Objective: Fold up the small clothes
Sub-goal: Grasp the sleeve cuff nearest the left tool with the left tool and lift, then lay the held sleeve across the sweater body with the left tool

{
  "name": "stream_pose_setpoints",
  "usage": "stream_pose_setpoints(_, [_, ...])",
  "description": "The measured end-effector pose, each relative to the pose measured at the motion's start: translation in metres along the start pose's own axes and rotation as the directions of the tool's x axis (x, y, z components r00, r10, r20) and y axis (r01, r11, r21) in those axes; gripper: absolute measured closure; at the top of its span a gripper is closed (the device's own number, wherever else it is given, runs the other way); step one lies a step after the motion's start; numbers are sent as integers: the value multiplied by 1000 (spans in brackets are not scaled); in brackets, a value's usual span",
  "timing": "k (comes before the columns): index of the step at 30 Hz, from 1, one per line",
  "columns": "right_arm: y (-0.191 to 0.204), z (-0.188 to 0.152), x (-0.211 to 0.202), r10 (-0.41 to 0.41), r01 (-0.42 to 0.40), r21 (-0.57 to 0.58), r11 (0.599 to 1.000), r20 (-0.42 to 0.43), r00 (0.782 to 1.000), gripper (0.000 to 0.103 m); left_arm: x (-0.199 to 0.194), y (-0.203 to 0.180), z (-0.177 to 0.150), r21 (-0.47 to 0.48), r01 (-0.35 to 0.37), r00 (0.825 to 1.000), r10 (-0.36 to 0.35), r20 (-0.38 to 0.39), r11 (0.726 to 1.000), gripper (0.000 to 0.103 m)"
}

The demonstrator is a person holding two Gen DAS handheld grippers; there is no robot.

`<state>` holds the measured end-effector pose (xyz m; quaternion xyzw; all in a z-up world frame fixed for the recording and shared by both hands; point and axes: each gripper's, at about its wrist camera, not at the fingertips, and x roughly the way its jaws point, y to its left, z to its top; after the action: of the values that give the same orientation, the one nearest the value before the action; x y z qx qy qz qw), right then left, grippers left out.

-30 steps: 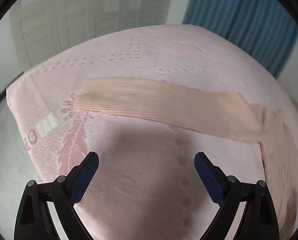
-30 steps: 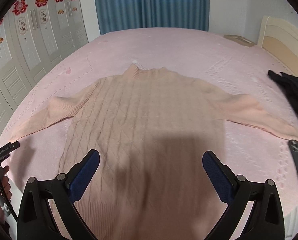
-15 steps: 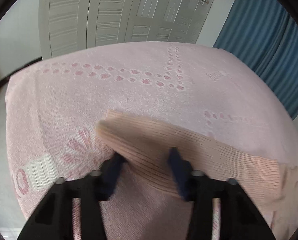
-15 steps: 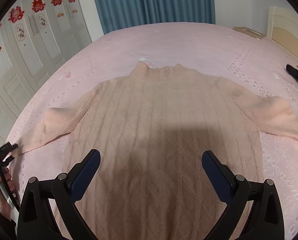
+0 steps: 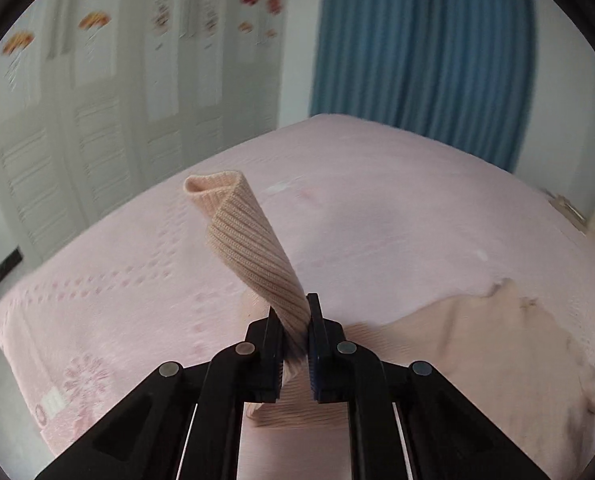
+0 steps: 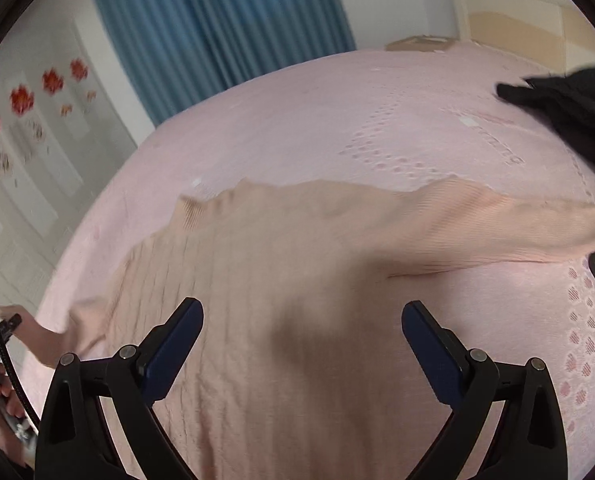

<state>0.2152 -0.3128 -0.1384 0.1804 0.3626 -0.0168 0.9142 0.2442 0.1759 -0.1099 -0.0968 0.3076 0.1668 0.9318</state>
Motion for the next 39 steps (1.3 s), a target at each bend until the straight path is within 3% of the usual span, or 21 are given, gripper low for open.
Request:
stream_pose_setpoints(5, [-46, 6, -13, -76, 75, 64, 995, 13, 997, 4, -24, -121, 13, 110, 151, 988, -155, 23, 982, 93])
stream_pose_setpoints(8, [-64, 5, -16, -96, 94, 83, 992, 23, 995, 4, -34, -204, 1, 168, 263, 964, -263, -20, 950, 93])
stream_pose_setpoints(12, [-90, 6, -9, -93, 91, 145, 985, 5, 996, 4, -34, -303, -49, 209, 406, 913, -389, -121, 889, 93])
stream_pose_setpoints(14, [-99, 6, -4, -76, 77, 173, 982, -14, 997, 4, -32, -341, -79, 224, 482, 875, -452, -174, 847, 89])
stream_pose_setpoints(15, [-102, 5, -5, -68, 70, 184, 980, -16, 998, 4, -33, -355, -95, 215, 523, 849, -483, -216, 824, 89])
stream_pose_setpoints(16, [-104, 4, -4, -57, 60, 193, 979, -18, 998, 4, -30, -366, -109, 191, 573, 812, -520, -266, 797, 89])
stream_pose_setpoints(17, [-105, 4, -3, -46, 49, 199, 979, -19, 999, 4, -28, -370, -118, 178, 596, 791, -535, -297, 783, 88])
stream_pose_setpoints(18, [-105, 3, -1, -37, 40, 199, 979, -19, 999, 4, -25, -367, -129, 179, 600, 785, -530, -320, 780, 87])
stream_pose_setpoints(21, [-100, 3, 3, -43, 46, 166, 985, -23, 999, 4, -24, -360, -137, 216, 549, 823, -477, -309, 808, 76])
stream_pose_setpoints(23, [-97, 3, 6, -48, 51, 145, 988, -24, 999, 4, -24, -331, -132, 195, 511, 847, -451, -282, 837, 60])
stream_pose_setpoints(25, [-92, 1, 10, -34, 38, 134, 990, -32, 999, 4, -21, -292, -119, 155, 493, 857, -448, -255, 856, 45])
stream_pose_setpoints(26, [-89, 0, 13, -25, 30, 130, 991, -40, 999, 4, -22, -267, -118, 132, 467, 874, -433, -220, 874, 38])
stream_pose_setpoints(31, [-63, -6, 26, -16, 21, 77, 997, -69, 998, 16, -1, -185, -107, 75, 303, 944, -288, -159, 950, 37])
stream_pose_setpoints(35, [-44, -11, 40, -34, 39, 45, 998, -101, 994, 24, 23, -135, -98, -22, 230, 957, -230, -174, 973, 36])
stream_pose_setpoints(39, [-30, -14, 52, -38, 45, 58, 997, -115, 993, 26, 46, -114, -103, -99, 213, 943, -231, -239, 972, 36])
